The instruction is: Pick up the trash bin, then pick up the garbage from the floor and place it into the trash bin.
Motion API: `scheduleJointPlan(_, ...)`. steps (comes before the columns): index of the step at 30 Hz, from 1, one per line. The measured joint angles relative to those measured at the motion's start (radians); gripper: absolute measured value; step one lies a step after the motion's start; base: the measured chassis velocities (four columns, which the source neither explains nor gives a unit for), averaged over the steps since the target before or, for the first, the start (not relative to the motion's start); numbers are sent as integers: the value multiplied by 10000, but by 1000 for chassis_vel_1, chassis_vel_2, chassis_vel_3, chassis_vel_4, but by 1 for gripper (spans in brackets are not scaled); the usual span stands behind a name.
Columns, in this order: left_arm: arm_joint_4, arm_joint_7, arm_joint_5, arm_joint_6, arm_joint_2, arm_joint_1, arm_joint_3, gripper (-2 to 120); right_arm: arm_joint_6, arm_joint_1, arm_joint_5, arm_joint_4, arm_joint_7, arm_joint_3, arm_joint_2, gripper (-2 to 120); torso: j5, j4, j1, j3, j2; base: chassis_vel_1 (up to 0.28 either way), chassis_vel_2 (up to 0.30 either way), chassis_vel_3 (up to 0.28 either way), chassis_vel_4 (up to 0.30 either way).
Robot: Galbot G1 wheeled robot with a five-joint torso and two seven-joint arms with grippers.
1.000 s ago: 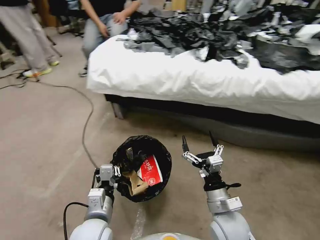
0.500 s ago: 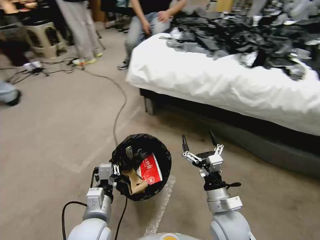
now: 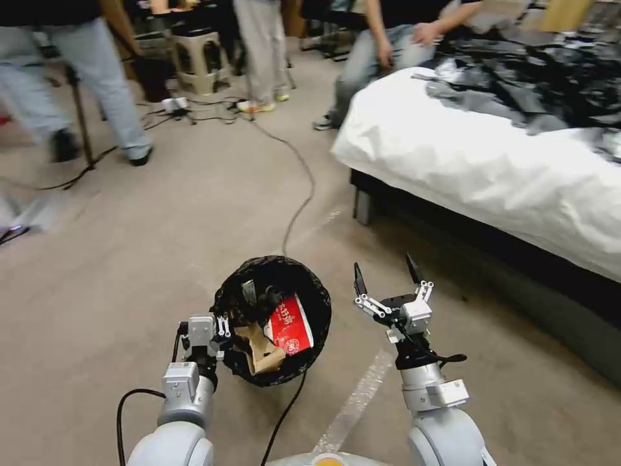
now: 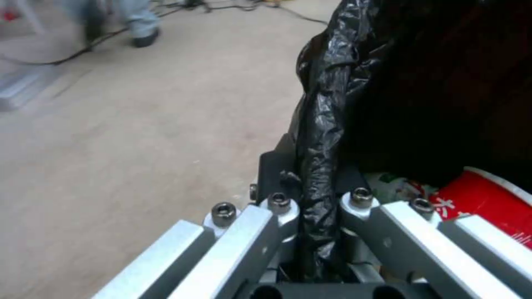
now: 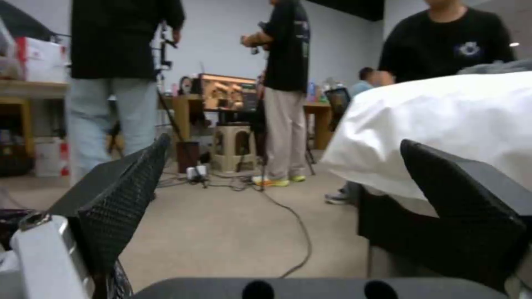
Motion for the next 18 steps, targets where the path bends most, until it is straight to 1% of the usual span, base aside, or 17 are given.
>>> scheduleJointPlan(18, 30, 2, -3, 5, -23, -9, 11, 1, 63, -13, -8, -17, -25, 42, 8, 100, -1, 0, 0, 0, 0, 132, 121, 121, 122)
